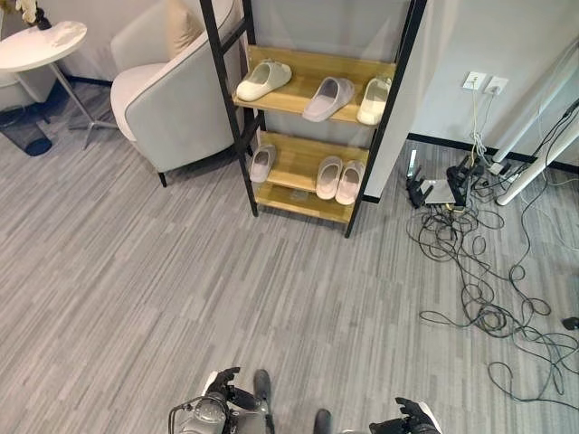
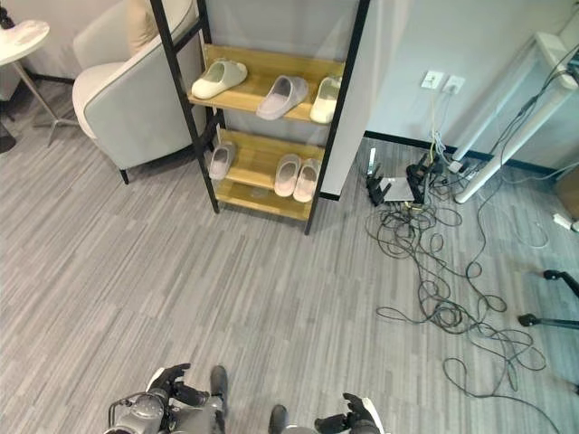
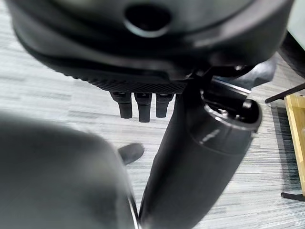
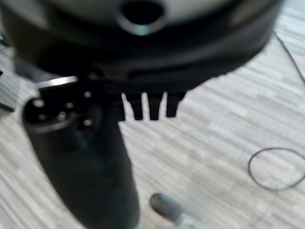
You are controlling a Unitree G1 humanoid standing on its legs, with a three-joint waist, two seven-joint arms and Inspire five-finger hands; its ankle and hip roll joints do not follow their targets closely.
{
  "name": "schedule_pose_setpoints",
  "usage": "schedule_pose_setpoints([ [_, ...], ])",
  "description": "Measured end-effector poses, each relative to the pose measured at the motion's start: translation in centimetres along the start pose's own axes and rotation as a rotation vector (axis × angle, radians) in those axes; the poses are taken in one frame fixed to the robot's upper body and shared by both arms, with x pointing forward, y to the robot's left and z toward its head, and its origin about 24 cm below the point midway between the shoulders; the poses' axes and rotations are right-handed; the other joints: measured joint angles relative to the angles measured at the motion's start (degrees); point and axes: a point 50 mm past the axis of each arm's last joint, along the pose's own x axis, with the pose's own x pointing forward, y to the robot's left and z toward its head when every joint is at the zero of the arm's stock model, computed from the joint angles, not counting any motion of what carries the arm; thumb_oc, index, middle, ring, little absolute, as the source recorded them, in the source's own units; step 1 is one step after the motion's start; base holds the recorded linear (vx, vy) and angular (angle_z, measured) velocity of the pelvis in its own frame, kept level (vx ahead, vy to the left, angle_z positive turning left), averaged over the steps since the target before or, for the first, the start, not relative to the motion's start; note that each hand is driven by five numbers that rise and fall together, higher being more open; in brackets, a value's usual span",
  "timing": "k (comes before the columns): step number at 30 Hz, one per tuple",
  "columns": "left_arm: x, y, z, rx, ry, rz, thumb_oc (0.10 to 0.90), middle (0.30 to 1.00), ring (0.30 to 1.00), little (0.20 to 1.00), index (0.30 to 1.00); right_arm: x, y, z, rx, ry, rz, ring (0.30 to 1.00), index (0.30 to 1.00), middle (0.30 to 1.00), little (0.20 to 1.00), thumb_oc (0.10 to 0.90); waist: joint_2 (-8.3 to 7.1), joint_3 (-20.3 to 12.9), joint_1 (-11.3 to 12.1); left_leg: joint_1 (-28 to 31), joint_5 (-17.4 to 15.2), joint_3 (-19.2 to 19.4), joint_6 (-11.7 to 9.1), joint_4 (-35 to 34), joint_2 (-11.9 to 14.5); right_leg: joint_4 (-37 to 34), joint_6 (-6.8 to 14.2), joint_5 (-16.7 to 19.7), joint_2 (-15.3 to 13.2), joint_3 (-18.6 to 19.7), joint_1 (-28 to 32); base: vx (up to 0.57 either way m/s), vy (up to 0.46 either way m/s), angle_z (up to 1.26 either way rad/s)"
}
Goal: Arrange the slippers neatly on the shoe rack.
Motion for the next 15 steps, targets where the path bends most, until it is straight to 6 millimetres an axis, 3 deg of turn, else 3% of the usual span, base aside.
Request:
schedule_pose_setpoints([
  [2, 0.0, 0.4, -0.2, 0.004, 0.004, 0.008, 0.8, 0.9, 0.9, 0.9, 0.9, 0.2, -0.2, 1.2, 0.01, -0.028, -0.002, 0.9, 0.9, 0.9, 0.9, 0.8, 0.02, -0.2, 0.0, 1.4, -0.7, -0.1, 1.6, -0.8, -1.2, 7.3, 2.4, -2.1, -1.7, 1.8, -2.5, 0.21, 0.15, -0.09],
  [5, 0.0, 1.4, -0.4, 0.013, 0.003, 0.032, 0.8, 0.9, 0.9, 0.9, 0.9, 0.5, -0.8, 3.2, -0.01, -0.105, -0.015, 0.9, 0.9, 0.9, 0.9, 0.8, -0.12, -0.4, 0.0, 4.2, -3.0, -1.2, 3.9, -2.3, -2.2, 28.5, 6.0, -7.2, -4.3, 3.4, -11.7, 0.33, 0.105, 0.09],
  [6, 0.0, 1.8, -0.6, 0.018, 0.009, 0.04, 0.8, 0.9, 0.9, 0.9, 0.9, 0.5, -0.6, 3.6, -0.01, -0.124, -0.011, 0.9, 0.9, 0.9, 0.9, 0.8, -0.07, -0.5, -0.2, 5.6, -3.1, -1.8, 3.9, -3.2, -2.6, 32.0, 6.3, -7.9, -4.9, 3.4, -13.6, 0.39, -0.016, 0.26],
  [9, 0.0, 2.3, -1.0, 0.027, 0.022, 0.046, 0.8, 0.9, 0.9, 0.9, 0.9, 0.5, -0.5, 4.9, -0.02, -0.162, 0.022, 0.9, 0.9, 0.9, 0.9, 0.8, 0.68, -0.3, -0.2, 8.8, -4.4, -3.3, 4.9, -5.0, -2.8, 31.2, 6.1, -8.6, -4.2, 3.4, -18.1, 0.37, -0.089, 0.27],
  [10, -0.1, 2.4, -1.3, 0.028, 0.028, 0.049, 0.8, 0.9, 0.9, 0.9, 0.9, 0.5, -0.5, 5.0, -0.023, -0.171, 0.024, 0.9, 0.9, 0.9, 0.9, 0.8, 0.8, -0.4, -0.5, 9.4, -3.8, -3.8, 4.4, -4.9, -2.7, 28.1, 5.9, -8.1, -3.8, 3.6, -19.3, 0.45, -0.128, 0.45],
  [12, 0.0, 2.5, -1.2, 0.036, 0.027, 0.053, 0.8, 0.9, 0.9, 0.9, 0.9, 0.6, -0.6, 4.8, -0.009, -0.157, 0.031, 0.9, 0.9, 0.9, 0.9, 0.8, 0.76, -0.6, -0.9, 10.5, -6.0, -5.6, 4.8, -4.6, -2.7, 19.9, 5.2, -6.0, -2.8, 3.4, -21.5, 0.36, -0.108, 0.51],
  [14, -0.2, 2.6, -1.9, 0.049, 0.043, 0.045, 0.8, 0.9, 0.9, 0.9, 0.9, 0.6, -0.8, 5.1, 0.025, -0.162, 0.026, 0.9, 0.9, 0.9, 0.9, 0.8, 0.41, -0.7, -1.8, 12.3, -7.2, -7.2, 4.0, -5.0, -3.0, 11.2, 5.7, 0.1, -3.1, 3.4, -22.6, 0.27, -0.111, 0.52],
  [15, -0.3, 2.4, -2.5, 0.051, 0.056, 0.032, 0.8, 0.9, 0.9, 0.9, 0.9, 0.6, -0.7, 4.6, 0.027, -0.147, 0.028, 0.9, 0.9, 0.9, 0.9, 0.8, -0.47, -1.2, -1.6, 13.7, -8.5, -7.5, 3.4, -5.0, -3.5, 9.3, 5.3, 3.0, -3.6, 3.4, -22.7, 0.33, -0.12, 0.34],
])
